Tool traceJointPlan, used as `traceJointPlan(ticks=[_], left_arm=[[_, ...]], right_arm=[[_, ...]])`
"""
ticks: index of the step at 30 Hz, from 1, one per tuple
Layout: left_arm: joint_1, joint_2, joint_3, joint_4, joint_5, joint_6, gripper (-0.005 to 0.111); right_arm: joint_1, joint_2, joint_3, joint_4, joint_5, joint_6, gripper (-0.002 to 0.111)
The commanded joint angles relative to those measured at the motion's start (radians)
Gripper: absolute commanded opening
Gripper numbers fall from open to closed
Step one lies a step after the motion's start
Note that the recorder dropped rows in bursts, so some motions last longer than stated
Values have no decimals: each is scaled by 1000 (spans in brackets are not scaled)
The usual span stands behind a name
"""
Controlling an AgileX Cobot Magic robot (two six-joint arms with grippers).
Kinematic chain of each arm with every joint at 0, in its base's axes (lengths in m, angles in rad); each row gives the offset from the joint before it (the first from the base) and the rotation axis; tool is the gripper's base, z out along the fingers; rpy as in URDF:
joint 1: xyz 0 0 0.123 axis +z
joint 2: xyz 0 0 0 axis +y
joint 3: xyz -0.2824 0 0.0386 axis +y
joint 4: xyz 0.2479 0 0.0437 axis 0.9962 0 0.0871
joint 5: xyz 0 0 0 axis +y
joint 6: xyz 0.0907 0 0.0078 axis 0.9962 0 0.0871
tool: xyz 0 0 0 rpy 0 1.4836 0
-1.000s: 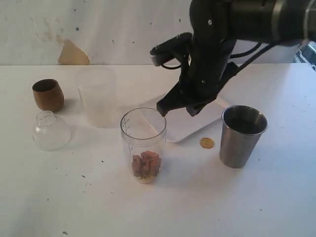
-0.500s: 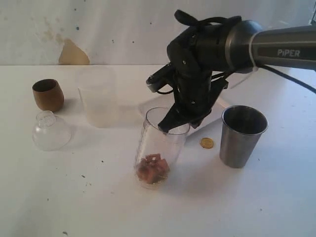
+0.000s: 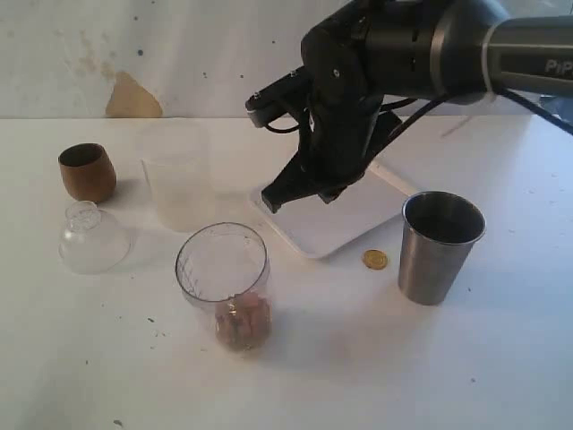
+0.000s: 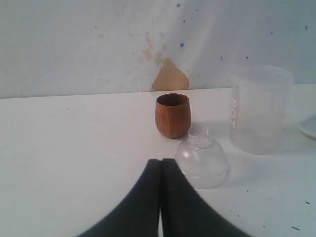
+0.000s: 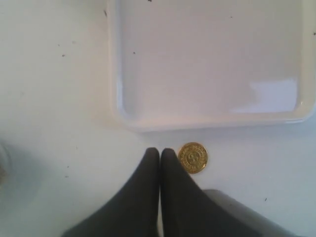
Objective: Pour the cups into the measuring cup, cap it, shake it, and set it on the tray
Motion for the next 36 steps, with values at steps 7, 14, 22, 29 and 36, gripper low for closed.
traceJointPlan(ticks=[7,14,22,29,36], left_arm=[[1,-5,6,-9,-9,0,0],[1,-5,6,-9,-9,0,0],[-27,-5,6,-9,-9,0,0],[-39,-5,6,-9,-9,0,0],[-39,-5,6,-9,-9,0,0]], right_arm=[[-13,56,-82,-264,167,129,0],[-90,1,-140,-133,250,29,2],[-316,-113,-120,58,264,-23,56],[-488,-130,24,185,264,-74,55],[-496,-80,68,271,264,-124,47]])
